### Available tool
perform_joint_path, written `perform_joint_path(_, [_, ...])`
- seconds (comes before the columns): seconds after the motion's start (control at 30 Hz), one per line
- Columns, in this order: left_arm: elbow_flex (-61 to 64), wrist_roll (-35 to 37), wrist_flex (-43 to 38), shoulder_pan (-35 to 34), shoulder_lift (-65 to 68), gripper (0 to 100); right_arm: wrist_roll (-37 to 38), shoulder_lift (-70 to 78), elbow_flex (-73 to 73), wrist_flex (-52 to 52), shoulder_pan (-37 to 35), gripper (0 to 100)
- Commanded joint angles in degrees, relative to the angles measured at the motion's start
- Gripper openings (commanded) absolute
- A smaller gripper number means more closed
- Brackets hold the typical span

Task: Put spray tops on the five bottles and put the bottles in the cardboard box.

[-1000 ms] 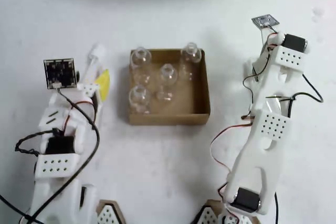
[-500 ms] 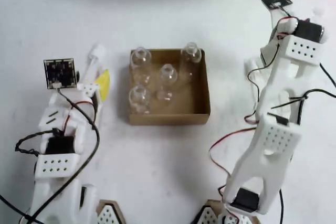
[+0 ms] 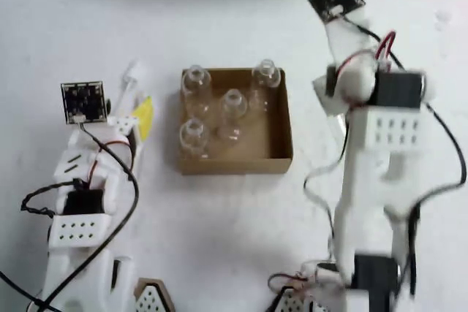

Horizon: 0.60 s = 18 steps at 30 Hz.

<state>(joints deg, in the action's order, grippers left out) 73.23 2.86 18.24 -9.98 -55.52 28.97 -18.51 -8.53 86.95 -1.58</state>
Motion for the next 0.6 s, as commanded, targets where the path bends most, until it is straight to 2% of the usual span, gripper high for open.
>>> perform_joint_path(0.0, [-0.5,-0.8,-1.8,0.4,-1.5,27,-5.5,-13.8,16.1,-14.5,-4.0,1.6])
perform_joint_path(0.33, [-0.5,-0.9,-1.8,0.5,-1.5,27,-21.1,-42.9,59.9,-61.0,-12.5,1.5])
perform_joint_path(0.57, [-0.5,-0.9,-1.8,0.7,-1.5,27,-24.5,-50.9,80.8,-81.3,-13.9,1.5])
